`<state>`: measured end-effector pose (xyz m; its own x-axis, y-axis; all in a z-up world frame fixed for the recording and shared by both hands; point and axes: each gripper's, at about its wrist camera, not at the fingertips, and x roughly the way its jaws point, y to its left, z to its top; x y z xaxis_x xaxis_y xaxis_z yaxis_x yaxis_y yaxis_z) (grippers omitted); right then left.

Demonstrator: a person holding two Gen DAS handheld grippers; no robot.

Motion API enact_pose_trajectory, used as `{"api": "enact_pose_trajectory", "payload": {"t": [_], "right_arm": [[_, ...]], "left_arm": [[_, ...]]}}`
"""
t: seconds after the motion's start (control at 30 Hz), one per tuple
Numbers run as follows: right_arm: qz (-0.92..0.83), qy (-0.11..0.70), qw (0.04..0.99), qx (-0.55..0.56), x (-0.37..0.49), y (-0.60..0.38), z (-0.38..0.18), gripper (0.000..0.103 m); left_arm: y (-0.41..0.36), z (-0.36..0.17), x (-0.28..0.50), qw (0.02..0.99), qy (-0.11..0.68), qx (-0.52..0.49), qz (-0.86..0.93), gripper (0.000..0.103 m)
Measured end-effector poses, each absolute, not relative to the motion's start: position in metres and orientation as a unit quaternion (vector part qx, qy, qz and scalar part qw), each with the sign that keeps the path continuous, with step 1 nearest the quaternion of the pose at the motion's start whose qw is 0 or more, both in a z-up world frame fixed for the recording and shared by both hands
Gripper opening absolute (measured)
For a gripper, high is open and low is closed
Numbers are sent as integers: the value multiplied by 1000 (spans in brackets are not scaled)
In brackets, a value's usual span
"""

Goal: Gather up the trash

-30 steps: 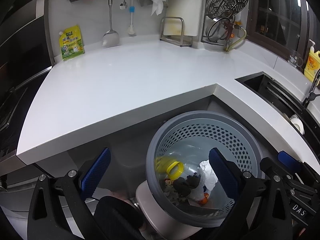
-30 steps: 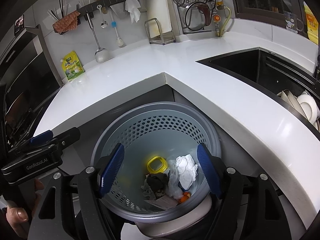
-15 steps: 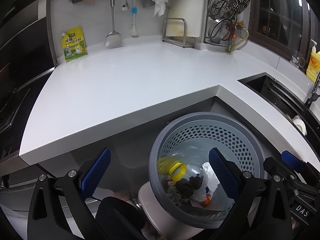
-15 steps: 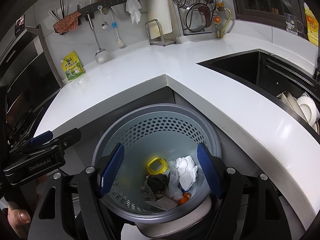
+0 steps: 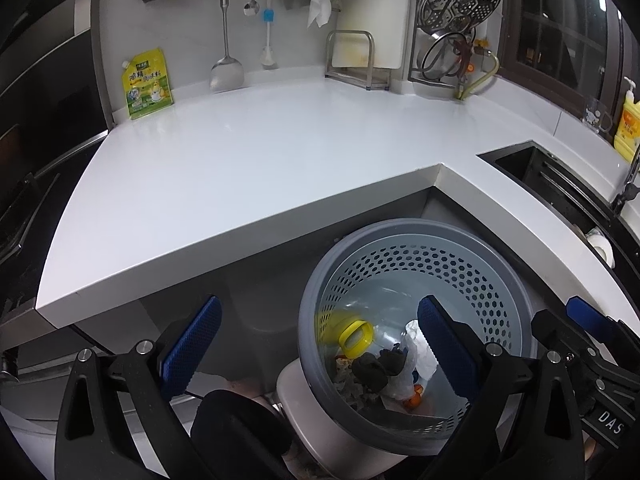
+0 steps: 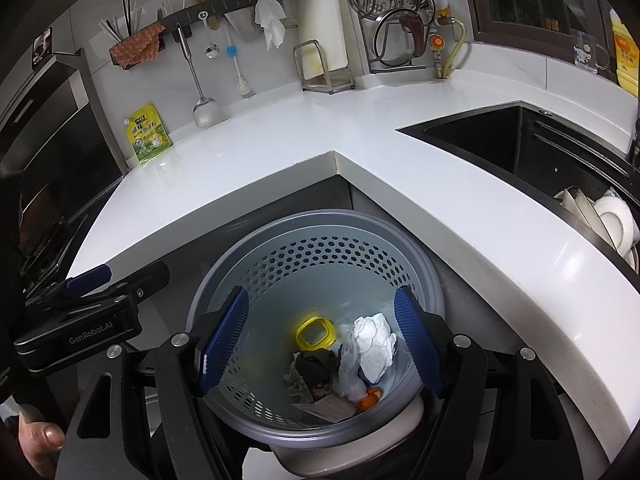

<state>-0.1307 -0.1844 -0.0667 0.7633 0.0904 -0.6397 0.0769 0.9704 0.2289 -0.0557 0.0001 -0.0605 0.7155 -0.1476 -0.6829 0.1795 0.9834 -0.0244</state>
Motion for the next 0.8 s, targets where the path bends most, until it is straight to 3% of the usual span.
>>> {"api": "enact_pose_trajectory", "payload": {"t": [0.8], "right_arm": [[3, 344, 931, 122, -131, -184, -67, 72]], "left_arm": [[0, -60, -58, 927, 365, 21, -86, 97]]}}
